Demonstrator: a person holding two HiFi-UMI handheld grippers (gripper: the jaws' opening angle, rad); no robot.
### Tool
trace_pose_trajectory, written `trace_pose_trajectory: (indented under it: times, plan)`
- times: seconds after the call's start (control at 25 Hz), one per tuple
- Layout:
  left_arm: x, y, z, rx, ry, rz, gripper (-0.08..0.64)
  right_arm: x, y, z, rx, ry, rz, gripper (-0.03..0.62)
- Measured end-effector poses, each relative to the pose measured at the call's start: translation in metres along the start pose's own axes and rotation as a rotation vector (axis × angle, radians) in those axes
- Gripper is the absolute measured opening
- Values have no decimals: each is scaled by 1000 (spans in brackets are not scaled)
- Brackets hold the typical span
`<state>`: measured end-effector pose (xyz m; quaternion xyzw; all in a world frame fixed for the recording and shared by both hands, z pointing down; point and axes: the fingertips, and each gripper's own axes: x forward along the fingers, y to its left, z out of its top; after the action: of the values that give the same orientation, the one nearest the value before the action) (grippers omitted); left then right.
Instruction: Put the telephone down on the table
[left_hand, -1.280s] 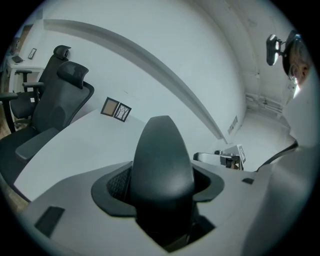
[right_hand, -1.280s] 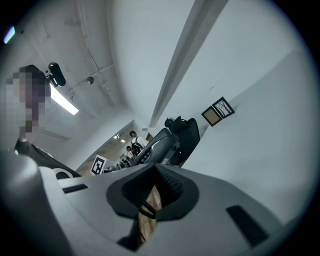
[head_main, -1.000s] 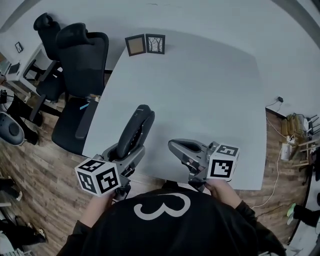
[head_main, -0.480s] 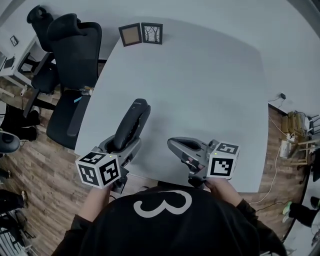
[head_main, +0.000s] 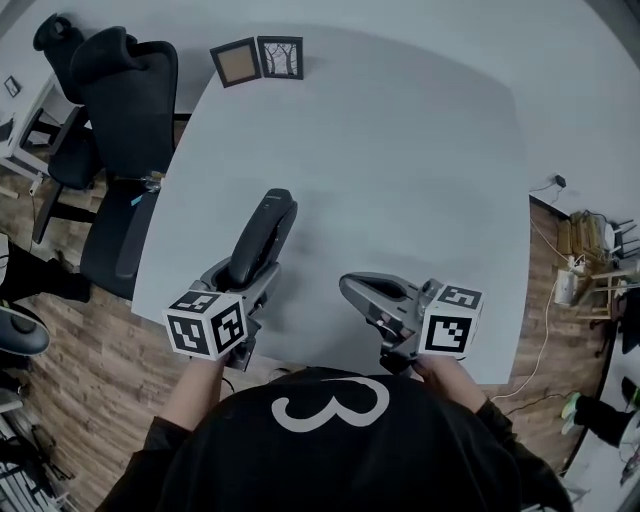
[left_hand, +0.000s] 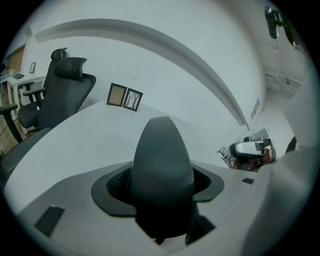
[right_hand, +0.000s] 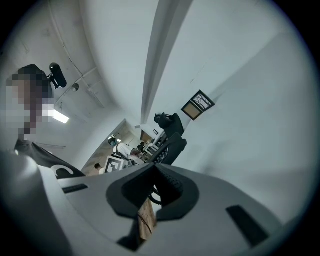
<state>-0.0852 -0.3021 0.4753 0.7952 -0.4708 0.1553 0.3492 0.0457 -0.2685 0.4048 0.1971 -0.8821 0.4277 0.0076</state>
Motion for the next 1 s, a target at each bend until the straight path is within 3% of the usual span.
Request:
trace_pose_trajectory:
  times: [0.64, 1.0]
  plan:
    - [77, -1, -18, 58, 59, 111, 293, -43, -54, 10, 56, 3, -58, 8]
    - [98, -1, -34, 97, 82, 154, 293, -49, -63, 7, 51, 11, -59, 8]
